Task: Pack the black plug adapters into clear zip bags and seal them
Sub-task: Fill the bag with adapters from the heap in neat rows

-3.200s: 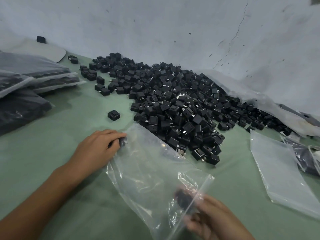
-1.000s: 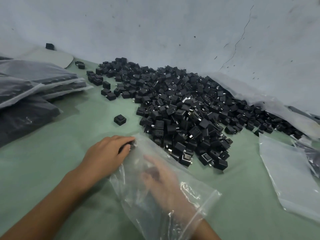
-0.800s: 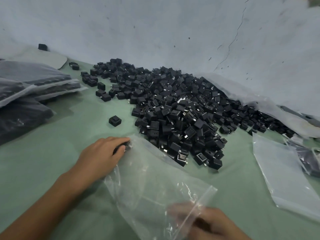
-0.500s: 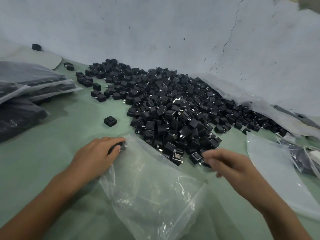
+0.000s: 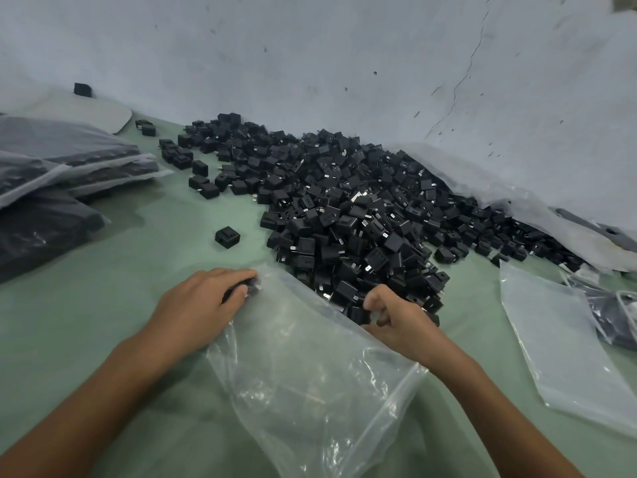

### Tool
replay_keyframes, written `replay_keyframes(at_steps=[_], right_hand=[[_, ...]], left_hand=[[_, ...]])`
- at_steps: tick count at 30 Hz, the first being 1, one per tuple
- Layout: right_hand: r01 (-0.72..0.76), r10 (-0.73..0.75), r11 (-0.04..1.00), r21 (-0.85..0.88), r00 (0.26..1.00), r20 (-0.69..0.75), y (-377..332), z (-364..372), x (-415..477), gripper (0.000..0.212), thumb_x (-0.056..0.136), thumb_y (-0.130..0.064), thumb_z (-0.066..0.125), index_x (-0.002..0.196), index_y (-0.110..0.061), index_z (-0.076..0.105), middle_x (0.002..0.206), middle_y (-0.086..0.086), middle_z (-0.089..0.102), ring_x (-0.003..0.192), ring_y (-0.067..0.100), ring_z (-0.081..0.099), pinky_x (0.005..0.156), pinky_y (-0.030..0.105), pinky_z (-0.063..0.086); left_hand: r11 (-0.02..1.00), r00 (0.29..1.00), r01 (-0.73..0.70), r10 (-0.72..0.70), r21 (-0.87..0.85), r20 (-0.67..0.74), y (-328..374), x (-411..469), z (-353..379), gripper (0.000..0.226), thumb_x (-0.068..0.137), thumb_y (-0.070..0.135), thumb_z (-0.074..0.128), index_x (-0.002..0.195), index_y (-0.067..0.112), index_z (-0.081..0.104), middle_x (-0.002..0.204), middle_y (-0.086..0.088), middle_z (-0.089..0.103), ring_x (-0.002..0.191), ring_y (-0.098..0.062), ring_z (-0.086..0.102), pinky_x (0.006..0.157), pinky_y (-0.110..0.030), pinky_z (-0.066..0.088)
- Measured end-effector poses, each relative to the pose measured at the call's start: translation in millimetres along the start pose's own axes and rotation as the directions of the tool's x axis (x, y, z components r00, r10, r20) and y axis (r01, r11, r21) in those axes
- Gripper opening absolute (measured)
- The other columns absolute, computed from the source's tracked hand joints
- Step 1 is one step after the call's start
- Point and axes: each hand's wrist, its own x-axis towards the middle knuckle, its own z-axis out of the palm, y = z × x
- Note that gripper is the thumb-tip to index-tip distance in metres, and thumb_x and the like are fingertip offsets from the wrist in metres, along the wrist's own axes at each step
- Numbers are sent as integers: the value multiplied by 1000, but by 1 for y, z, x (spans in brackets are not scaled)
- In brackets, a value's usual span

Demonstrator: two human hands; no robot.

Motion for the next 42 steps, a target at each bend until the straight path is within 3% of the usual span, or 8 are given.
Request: replay_keyframes(at_steps=[7, 14, 20, 25, 30, 32, 37, 42], right_hand=[[-56, 158, 846, 530, 976, -149, 24, -34, -78, 33, 79, -9, 80, 107, -23, 72, 100, 1, 74, 90, 17, 70, 79, 20, 54], [-259, 228, 663, 702, 963, 140, 27, -28, -161, 48, 56, -10, 82, 104, -13, 77, 96, 17, 74, 78, 26, 67, 70, 28, 53], [-325, 18, 618, 716, 916, 401, -18, 1, -158, 43, 77, -15, 81, 118, -26, 72, 108, 6, 73, 88, 29, 65, 80, 26, 46], [-153, -82, 503, 850, 971, 223, -63, 34, -113, 33, 83, -14, 72, 116, -20, 74, 110, 12, 73, 102, 26, 71, 81, 29, 57], [-300, 29, 3, 954, 954, 299, -96, 76, -49, 28, 88, -1, 63, 114, -3, 73, 114, 19, 71, 107, 33, 69, 73, 28, 60], [-186, 47, 65, 981, 982, 183, -110, 85, -25, 27, 91, 3, 60, 107, -11, 76, 106, 8, 76, 102, 24, 72, 81, 31, 59], [119, 34, 657, 745, 982, -187, -130, 95, 11, 26, 90, 9, 45, 91, -6, 67, 93, 10, 70, 94, 35, 65, 88, 49, 54], [184, -71, 850, 493, 969, -238, -130, 112, 22, 27, 96, -6, 51, 119, -16, 63, 109, 2, 70, 97, 15, 66, 82, 25, 52]], left_hand=[[1000, 1000, -3, 3, 5, 4, 1, 0, -1, 36, 101, 41, 41, 134, 50, 52, 133, 24, 56, 120, -8, 50, 89, -31, 44], [1000, 1000, 3, -3, 6, 5, 3, -1, -2, 36, 101, 40, 41, 134, 50, 52, 133, 23, 56, 119, -10, 50, 90, -32, 44], [1000, 1000, -2, 2, -5, 5, 3, -1, -2, 36, 101, 41, 41, 134, 50, 52, 132, 24, 56, 119, -9, 50, 90, -33, 45], [1000, 1000, -5, 5, -11, 12, 3, -1, -1, 36, 101, 40, 41, 135, 49, 51, 133, 23, 56, 119, -9, 50, 89, -31, 44], [1000, 1000, -4, 4, -1, 11, 3, -1, -2, 37, 101, 41, 41, 136, 50, 50, 134, 23, 55, 121, -10, 50, 92, -31, 43], [1000, 1000, -1, 1, -2, 4, 3, -1, -2, 37, 101, 41, 42, 136, 49, 51, 134, 22, 56, 121, -11, 51, 93, -32, 44], [1000, 1000, -3, 3, 4, -17, 4, -1, -1, 36, 100, 41, 43, 135, 48, 52, 132, 23, 57, 119, -10, 52, 91, -31, 44], [1000, 1000, 2, -2, -2, -20, 2, 0, -1, 35, 100, 41, 43, 132, 49, 53, 130, 23, 57, 119, -10, 51, 89, -32, 44]])
